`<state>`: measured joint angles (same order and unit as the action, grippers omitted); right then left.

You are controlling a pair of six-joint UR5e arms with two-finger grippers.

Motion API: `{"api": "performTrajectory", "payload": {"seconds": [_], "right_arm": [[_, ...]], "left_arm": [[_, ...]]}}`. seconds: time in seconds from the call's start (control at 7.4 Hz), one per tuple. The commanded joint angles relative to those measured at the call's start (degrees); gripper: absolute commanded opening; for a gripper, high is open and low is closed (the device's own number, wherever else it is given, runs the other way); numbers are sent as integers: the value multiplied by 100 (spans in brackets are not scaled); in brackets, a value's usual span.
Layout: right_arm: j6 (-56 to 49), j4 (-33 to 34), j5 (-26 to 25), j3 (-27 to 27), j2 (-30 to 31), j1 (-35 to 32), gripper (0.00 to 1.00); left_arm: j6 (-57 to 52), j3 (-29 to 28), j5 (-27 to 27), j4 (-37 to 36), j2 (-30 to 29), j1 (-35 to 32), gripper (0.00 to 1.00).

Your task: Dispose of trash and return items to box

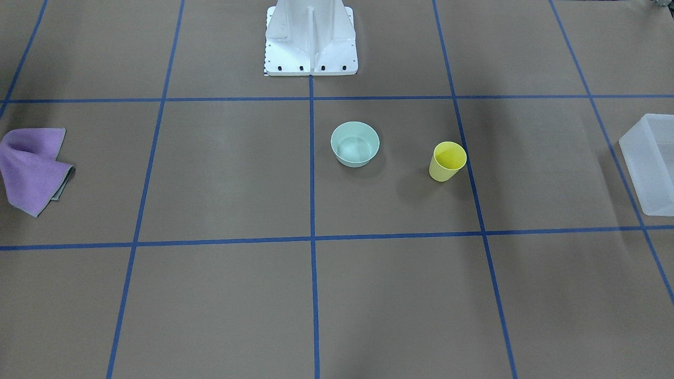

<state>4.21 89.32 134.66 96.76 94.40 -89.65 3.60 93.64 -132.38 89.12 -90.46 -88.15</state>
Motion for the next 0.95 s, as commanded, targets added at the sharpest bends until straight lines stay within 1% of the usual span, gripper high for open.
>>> {"api": "performTrajectory", "payload": {"seconds": [0.0, 0.14, 0.27, 0.41, 0.54, 0.81], "right_arm": [[1, -11, 51, 9, 0, 0, 100], [1, -11, 60, 9, 9, 0, 100], [1, -19, 78, 9, 9, 0, 100], [1, -11, 87, 27, 9, 0, 100], [1, -19, 78, 36, 9, 0, 100], [1, -19, 61, 62, 0, 0, 100]], "left_arm": [[0, 22, -7, 0, 2, 0, 98], [-44, 22, 1, 78, -7, 8, 98], [-96, -21, 1, 340, 2, 0, 98], [-105, -248, 10, 395, -7, 8, 98], [-36, -337, 27, 404, -42, 17, 98], [-88, -338, 54, 387, -16, 17, 98]]}}
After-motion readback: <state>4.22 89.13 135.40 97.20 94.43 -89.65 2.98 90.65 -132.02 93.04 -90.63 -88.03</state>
